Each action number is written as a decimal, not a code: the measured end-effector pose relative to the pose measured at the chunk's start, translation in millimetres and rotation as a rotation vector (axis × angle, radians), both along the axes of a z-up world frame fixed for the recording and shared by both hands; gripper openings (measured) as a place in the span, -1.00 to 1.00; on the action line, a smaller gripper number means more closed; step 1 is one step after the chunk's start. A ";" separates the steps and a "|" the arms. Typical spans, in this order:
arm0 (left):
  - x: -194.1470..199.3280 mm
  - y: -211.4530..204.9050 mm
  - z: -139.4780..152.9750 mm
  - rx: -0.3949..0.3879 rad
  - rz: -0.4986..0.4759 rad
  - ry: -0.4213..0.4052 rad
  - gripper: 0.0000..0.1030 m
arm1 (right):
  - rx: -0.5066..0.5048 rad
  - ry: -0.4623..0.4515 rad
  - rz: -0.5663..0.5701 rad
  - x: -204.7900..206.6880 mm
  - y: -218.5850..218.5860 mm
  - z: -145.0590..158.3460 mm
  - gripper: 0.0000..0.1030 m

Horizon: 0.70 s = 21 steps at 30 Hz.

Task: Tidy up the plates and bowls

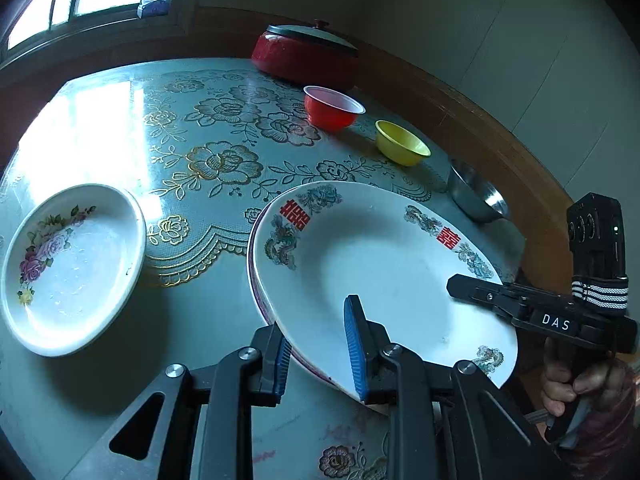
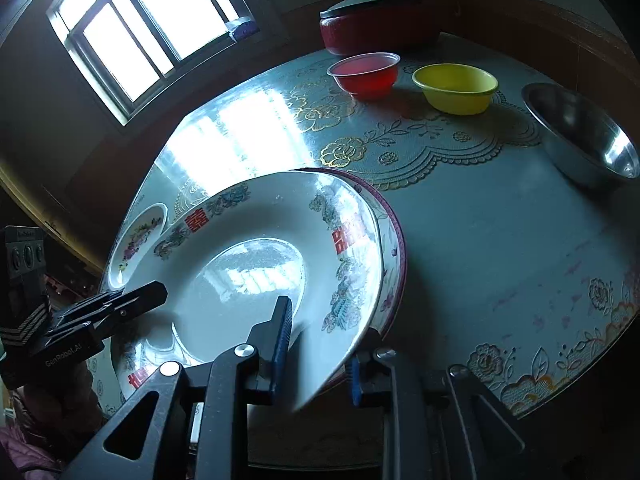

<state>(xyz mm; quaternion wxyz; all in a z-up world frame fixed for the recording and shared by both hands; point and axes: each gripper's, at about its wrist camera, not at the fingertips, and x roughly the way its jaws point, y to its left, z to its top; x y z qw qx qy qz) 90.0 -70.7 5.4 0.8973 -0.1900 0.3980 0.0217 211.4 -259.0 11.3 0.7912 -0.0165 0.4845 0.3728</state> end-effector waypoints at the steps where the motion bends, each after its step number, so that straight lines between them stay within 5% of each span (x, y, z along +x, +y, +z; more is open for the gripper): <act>1: 1.7 -0.4 -0.9 0.004 0.008 0.005 -0.49 | -0.003 -0.002 0.003 1.8 0.3 -0.7 -0.56; 21: 14.4 -3.9 -13.3 0.027 0.098 0.062 -0.46 | -0.088 -0.074 0.097 19.4 11.6 -11.5 -0.42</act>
